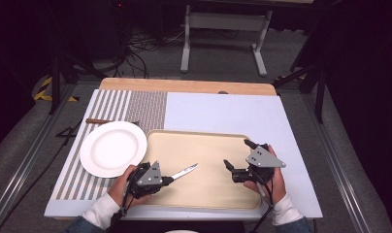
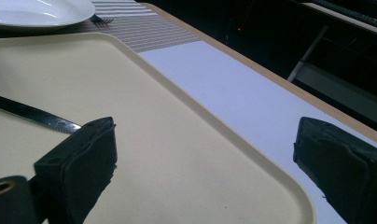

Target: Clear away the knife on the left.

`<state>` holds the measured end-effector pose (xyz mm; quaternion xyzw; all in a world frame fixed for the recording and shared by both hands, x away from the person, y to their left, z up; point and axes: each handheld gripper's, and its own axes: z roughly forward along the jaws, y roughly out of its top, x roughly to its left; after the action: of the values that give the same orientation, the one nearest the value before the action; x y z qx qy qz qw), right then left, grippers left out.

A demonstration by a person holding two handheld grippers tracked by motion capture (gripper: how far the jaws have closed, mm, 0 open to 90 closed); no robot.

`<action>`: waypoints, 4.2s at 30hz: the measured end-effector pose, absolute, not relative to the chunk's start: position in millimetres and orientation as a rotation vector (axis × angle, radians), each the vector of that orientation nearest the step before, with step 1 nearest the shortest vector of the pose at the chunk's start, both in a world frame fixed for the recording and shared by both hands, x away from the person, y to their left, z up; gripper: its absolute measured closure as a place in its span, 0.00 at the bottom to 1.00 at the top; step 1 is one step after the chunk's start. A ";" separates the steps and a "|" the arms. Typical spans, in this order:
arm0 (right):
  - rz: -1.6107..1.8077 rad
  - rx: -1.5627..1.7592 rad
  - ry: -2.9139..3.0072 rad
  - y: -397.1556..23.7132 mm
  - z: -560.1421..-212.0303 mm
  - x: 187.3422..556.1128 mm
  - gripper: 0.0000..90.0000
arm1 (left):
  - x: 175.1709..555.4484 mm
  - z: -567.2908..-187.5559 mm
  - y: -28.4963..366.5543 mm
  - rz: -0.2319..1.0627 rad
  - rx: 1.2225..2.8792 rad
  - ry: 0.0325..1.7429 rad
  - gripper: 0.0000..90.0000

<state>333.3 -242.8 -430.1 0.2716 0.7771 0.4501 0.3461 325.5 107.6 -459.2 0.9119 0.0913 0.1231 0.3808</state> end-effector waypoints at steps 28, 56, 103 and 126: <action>1.140 0.692 2.039 -240.8 -433.2 333.7 0.08 | 341.9 -465.6 114.2 0.401 2.459 0.396 1.00; 1.109 0.662 2.064 -237.9 -433.6 332.1 0.08 | 321.7 -468.9 155.6 0.402 2.409 0.504 0.95; 1.152 0.643 2.075 -238.8 -438.7 325.9 0.08 | 329.9 -447.6 154.6 0.593 2.238 0.332 0.75; 1.164 0.645 2.052 -244.9 -440.2 323.7 0.08 | 337.8 -433.1 171.9 0.717 2.132 0.381 0.28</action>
<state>323.7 -244.9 -440.2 0.2480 0.7886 0.4474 0.3411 337.8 171.9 -433.1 0.8493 0.1519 0.2858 0.4171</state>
